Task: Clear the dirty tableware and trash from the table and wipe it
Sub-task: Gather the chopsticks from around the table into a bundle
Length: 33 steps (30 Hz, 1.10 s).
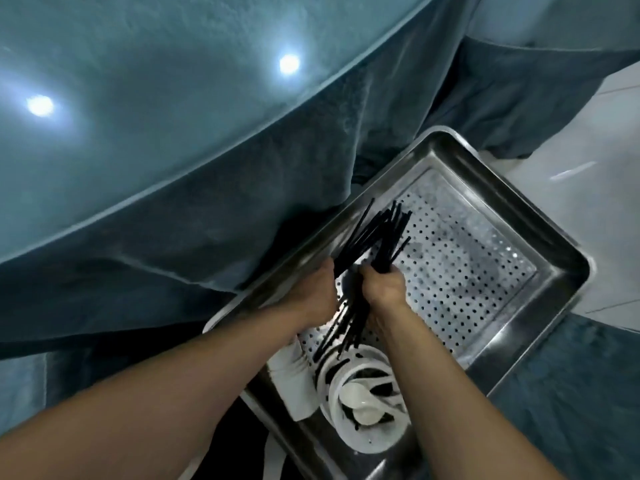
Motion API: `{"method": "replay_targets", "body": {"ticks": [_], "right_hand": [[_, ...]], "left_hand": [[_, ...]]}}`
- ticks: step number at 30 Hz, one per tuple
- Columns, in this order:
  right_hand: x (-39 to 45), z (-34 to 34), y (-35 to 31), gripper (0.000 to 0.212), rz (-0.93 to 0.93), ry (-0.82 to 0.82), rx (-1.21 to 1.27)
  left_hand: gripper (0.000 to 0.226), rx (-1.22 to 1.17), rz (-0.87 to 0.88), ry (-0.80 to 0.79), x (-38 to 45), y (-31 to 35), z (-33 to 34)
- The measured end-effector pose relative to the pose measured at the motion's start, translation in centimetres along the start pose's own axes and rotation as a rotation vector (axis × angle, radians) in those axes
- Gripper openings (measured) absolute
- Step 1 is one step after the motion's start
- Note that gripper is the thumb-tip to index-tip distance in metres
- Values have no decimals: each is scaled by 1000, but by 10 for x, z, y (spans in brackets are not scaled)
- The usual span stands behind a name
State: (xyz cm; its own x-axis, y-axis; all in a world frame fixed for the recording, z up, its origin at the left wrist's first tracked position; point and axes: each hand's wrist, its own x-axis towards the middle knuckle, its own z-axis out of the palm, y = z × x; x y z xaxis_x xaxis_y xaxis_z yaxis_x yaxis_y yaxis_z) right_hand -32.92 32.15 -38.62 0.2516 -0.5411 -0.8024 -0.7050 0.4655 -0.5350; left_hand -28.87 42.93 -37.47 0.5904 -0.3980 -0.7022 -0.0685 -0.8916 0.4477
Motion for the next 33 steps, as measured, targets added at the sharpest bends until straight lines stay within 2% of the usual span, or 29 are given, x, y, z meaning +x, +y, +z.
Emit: {"method": "replay_targets", "body": {"ticks": [3, 4, 8, 11, 13, 17, 22, 26, 27, 30, 33], "right_hand": [[15, 13, 12, 51, -49, 59, -16], [22, 16, 21, 54, -59, 80, -44], [-6, 23, 15, 46, -124, 62, -184], [-12, 24, 23, 56, -164, 11, -290], [-12, 20, 25, 50, -164, 22, -316], [-13, 10, 25, 22, -164, 24, -308], [-15, 9, 26, 28, -150, -8, -227], [-3, 14, 37, 47, -123, -80, -186], [3, 14, 43, 46, -142, -95, -206], [-8, 9, 35, 23, -204, -125, -357], [-22, -1, 26, 15, -291, -120, -523]], "left_hand": [[31, 12, 37, -3, 10, -5, 1], [32, 19, 38, -12, 12, -7, 1], [44, 3, 76, 2, 17, -8, -7], [52, -20, 91, 12, 24, -4, -16], [60, 4, 114, -16, 29, -1, -19], [72, 47, 184, -24, 34, 2, -16], [76, 189, 203, 45, 20, -21, -8], [82, 243, 181, 69, 6, -38, -2], [82, 261, 186, 73, 7, -38, -2], [82, 301, 210, 95, 12, -33, 0], [79, 333, 205, 93, 11, -26, 1]]}}
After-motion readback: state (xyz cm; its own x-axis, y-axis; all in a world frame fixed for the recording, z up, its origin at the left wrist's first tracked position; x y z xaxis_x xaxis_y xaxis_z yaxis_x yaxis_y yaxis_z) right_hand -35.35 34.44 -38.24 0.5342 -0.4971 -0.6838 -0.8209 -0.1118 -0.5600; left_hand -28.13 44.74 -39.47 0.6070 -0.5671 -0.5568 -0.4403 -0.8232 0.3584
